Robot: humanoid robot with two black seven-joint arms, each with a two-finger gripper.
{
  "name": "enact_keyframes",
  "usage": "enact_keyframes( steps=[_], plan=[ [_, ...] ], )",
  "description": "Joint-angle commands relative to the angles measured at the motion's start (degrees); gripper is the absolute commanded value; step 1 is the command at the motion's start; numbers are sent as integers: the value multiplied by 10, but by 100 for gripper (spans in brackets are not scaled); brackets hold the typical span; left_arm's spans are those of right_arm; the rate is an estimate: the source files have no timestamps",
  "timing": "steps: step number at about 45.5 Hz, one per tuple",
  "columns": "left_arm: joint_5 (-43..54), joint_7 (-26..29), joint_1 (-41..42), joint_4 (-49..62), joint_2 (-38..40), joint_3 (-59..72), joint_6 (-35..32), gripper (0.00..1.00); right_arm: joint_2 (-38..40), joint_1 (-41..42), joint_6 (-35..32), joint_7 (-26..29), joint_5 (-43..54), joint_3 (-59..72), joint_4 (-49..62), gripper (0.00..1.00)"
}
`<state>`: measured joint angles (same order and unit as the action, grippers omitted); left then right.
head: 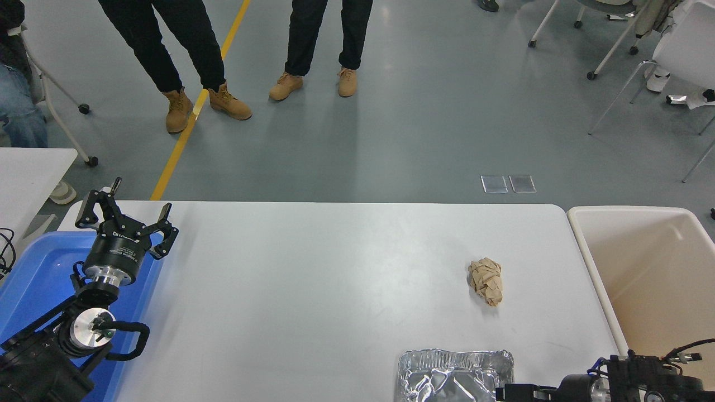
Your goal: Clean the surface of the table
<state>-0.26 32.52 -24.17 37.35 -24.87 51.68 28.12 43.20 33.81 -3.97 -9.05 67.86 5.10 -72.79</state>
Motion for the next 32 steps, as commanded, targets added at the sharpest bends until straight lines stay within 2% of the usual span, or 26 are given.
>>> enact_keyframes(
  steps=[1,5,14,17,26,32],
  plan=[
    [0,0,0,0,0,0,0,99,0,1,4,-1,6,11,4,74],
    [0,0,0,0,0,0,0,99,0,1,3,-2,6,12,5,70],
    [0,0,0,0,0,0,0,99,3,1,1,-4,11,16,4,51],
    [0,0,0,0,0,0,0,99,4,2,1,-4,22,21,5,41],
    [0,0,0,0,0,0,0,99,7,2,-1,-12,28,22,4,2],
    [0,0,0,0,0,0,0,99,8,3,-1,-13,28,22,4,0]
  ],
)
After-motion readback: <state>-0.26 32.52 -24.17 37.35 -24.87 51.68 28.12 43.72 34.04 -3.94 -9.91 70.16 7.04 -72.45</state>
